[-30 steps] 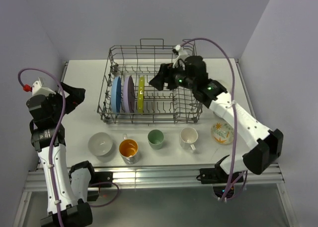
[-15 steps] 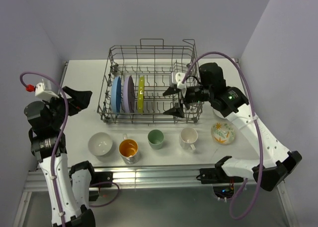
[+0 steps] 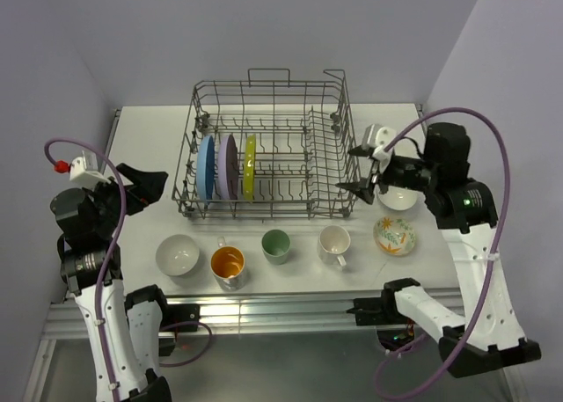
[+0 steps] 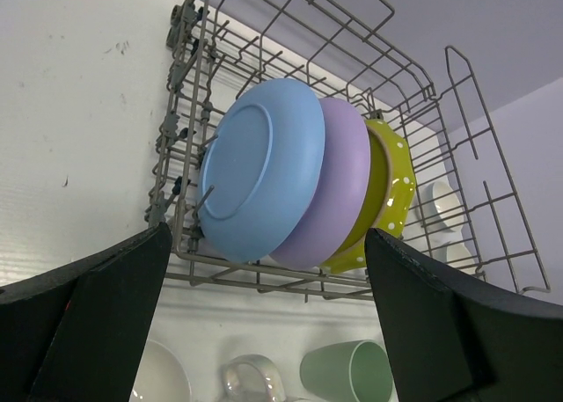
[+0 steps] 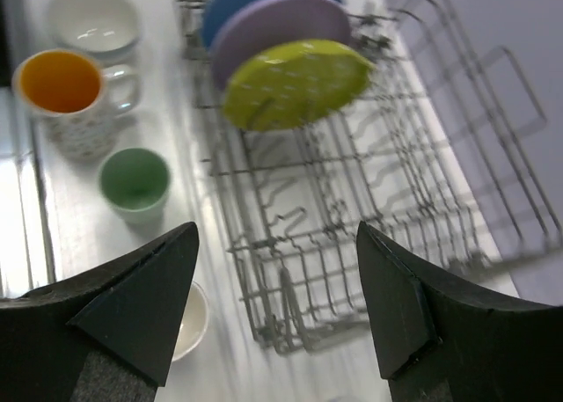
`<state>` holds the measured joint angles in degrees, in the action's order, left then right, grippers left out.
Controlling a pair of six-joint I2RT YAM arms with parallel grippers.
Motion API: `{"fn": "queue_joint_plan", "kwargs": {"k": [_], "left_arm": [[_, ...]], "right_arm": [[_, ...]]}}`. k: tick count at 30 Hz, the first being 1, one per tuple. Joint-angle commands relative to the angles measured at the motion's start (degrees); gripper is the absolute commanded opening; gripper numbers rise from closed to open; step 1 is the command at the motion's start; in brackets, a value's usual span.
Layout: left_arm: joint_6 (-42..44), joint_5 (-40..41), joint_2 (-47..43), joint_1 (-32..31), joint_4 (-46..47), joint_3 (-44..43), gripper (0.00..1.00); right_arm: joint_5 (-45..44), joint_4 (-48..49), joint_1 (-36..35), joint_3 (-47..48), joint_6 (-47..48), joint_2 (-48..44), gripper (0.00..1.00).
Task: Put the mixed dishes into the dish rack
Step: Grab a bowl with the right arm
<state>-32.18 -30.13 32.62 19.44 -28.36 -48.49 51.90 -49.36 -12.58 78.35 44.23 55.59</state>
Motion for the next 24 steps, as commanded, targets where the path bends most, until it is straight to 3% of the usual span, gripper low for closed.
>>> {"fn": "queue_joint_plan", "kwargs": {"k": [1,5,9,15,24], "left_arm": [[-0.16,-0.89,-0.28,-0.37,2.08,-0.73,0.99],[-0.25,-0.72,0.16,-1.16,2.26,-1.17,0.99],[-0.42,-0.02,0.34,-1.51,2.25,-1.35,0.99],[-0.86,-0.19,0.34,-1.69,2.87,-1.34,0.99],[-0.86,-0.37,0.78,-1.69,2.70,-1.70,0.99]], "right_arm": [[-0.57,8.74,7.98,-1.61,-14.65,-1.71,0.80],[0.57,15.60,24.31,-2.24,-25.05,-0.41,0.79],[-6.70,14.74,30.93,0.66,-33.40,6.35,0.74],[-27.16,10.35,29.29,4.87,-39.83,19.89,0.64],[-43.11,11.14,21.82,12.16,-42.91,37.73,0.63]]}}
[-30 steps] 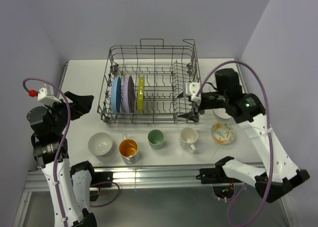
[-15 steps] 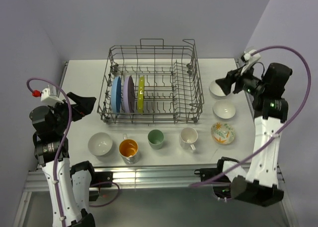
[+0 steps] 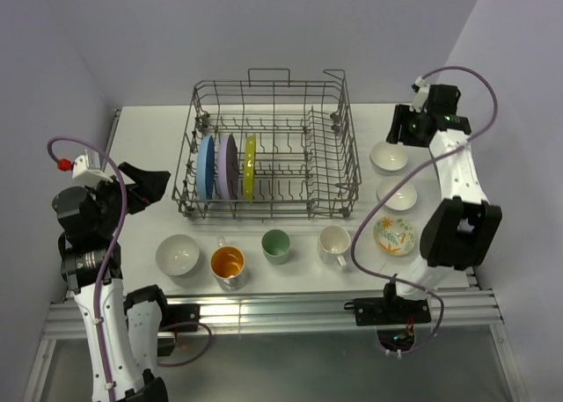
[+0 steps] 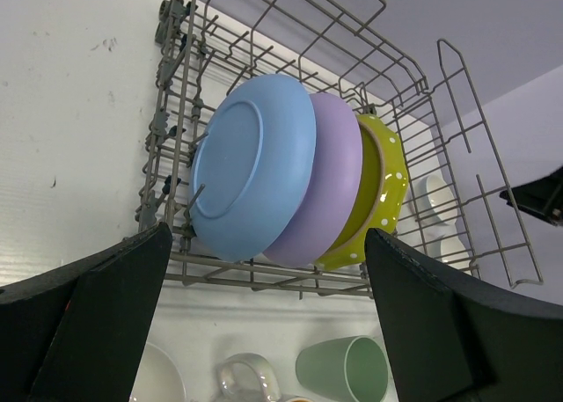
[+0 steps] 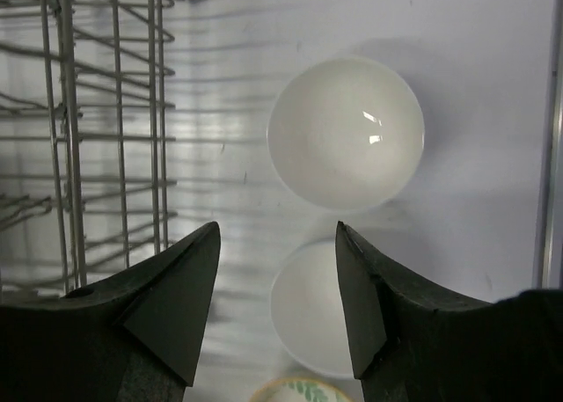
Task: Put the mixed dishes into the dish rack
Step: Grab a bowl with the right arm
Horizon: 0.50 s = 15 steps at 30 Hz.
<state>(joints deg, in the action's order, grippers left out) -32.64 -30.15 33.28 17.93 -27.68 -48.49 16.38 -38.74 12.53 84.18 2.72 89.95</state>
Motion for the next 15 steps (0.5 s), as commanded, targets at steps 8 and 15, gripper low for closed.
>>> {"fn": "queue_joint_plan", "kwargs": {"k": [8,15], "left_arm": [[0.04,0.53,0.12,-0.18,1.40,-1.35,0.99],[-0.05,0.18,0.91,-0.18,1.75,-1.61,0.99]], "right_arm": [[-13.83,-2.91,-8.93,15.91,3.78,19.90,0.57],[-14.53,-6.43,-10.16,19.71,4.66,26.50,0.48]]}}
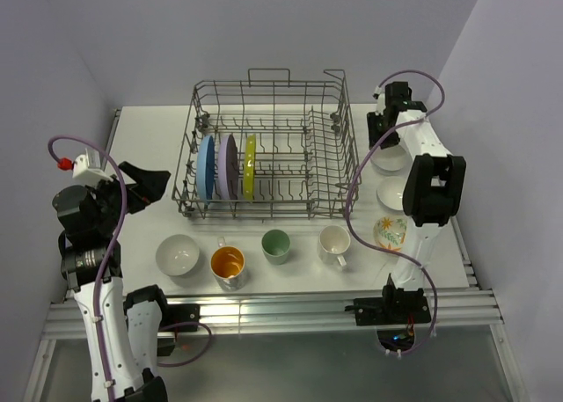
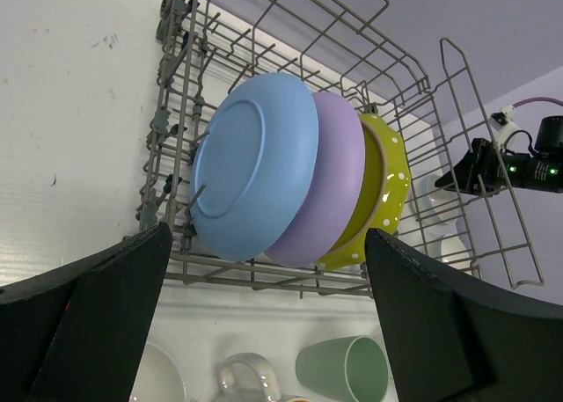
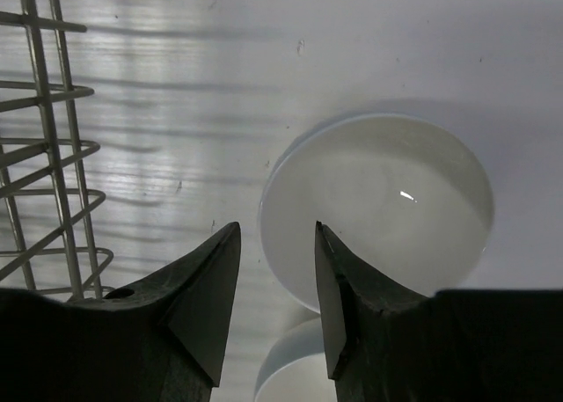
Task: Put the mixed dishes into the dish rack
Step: Grab a bowl with the right arm
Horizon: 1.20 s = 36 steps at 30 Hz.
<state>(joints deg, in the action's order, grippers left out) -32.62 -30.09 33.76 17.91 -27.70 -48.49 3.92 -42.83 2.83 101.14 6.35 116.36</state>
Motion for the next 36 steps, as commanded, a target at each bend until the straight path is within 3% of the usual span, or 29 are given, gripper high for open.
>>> {"fn": "queue_joint_plan", "kwargs": {"k": [1,15,24,27,31,36], "left_arm": [[-0.07,0.12,0.52,-0.16,1.86,-1.78,0.99],[-0.43,-0.59,0.08,-0.16,2.74,-0.90,0.99],[-0.34,-0.41,-0.18,-0.16,2.39,-0.99,0.99],[-0.34,-0.50,-0.27,-0.16,2.30,-0.99,0.99],[-0.51,-0.76,-0.10,-0.16,2.48,-1.08,0.99],[-0.43,-0.76,-0.01,-0.16,2.13,-1.52,0.99]], "right_arm": [[-2.08,-2.17,-0.63,2.40,0.86,0.27,0.47],[-2.51,-2.35,-1.69,-2.44,-1.25,1.77,0.42],[-7.78,-3.58,-5.29,1.51,-1.43,6.16,0.41],[-9.02,-3.58,-5.29,1.69,-1.52,6.95,0.35],[-9.46,-2.88,-5.20,0.72,-1.52,6.87,0.20],[-10.07,-2.17,-5.12,-0.16,-1.52,6.25,0.13]]}}
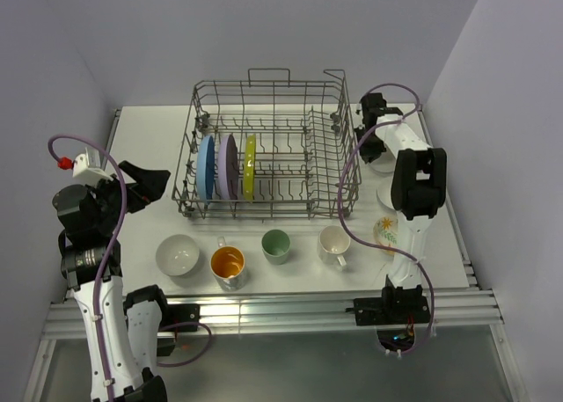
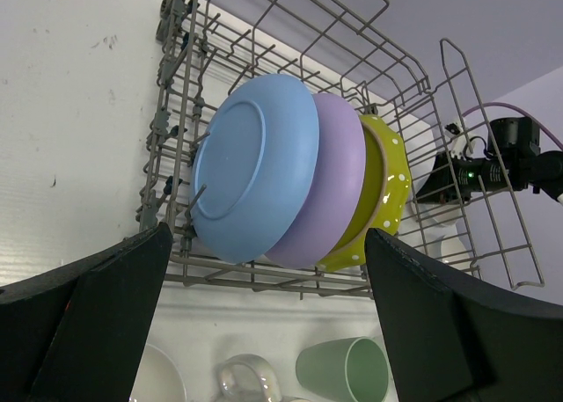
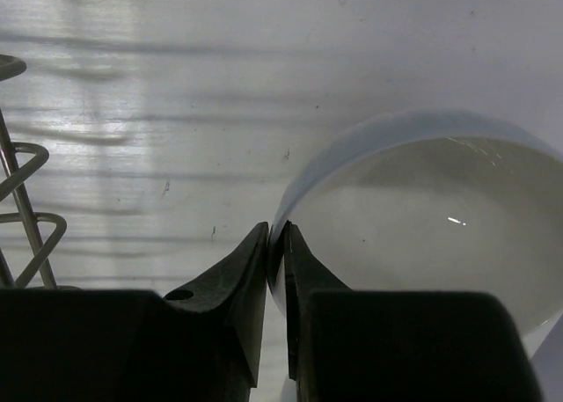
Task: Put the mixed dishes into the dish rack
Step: Grab a bowl with the right arm
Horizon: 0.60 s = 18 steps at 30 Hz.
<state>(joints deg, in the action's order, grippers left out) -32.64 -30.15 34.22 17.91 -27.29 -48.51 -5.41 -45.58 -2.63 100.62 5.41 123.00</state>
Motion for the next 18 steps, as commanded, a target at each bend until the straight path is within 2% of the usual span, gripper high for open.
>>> {"fn": "queue_joint_plan", "kwargs": {"k": [1,5,12,18], "left_arm": [[-0.40,-0.78,-0.55,-0.16,1.71,-1.59,0.99],[-0.23,-0.52,-0.73,-0.16,1.36,-1.76,0.99],[-0.40,-0.79,-0.47,-0.16,1.36,-2.20,0.99],[-0.58,-1.05,-0.20,-0.16,1.36,-2.55,0.99]], "right_arm": [[-0.92,0.84,0.52,0.28,-0.58,-0.48,0.09],[-0.92,1.81,1.31,0.11,-0.66,-1.88,0.00],[4.25,4.01,6.14,-1.30,-1.80,-6.88,0.00],[15.07,5.59,11.50,-2.62,-4.27,-10.40,0.00]]}}
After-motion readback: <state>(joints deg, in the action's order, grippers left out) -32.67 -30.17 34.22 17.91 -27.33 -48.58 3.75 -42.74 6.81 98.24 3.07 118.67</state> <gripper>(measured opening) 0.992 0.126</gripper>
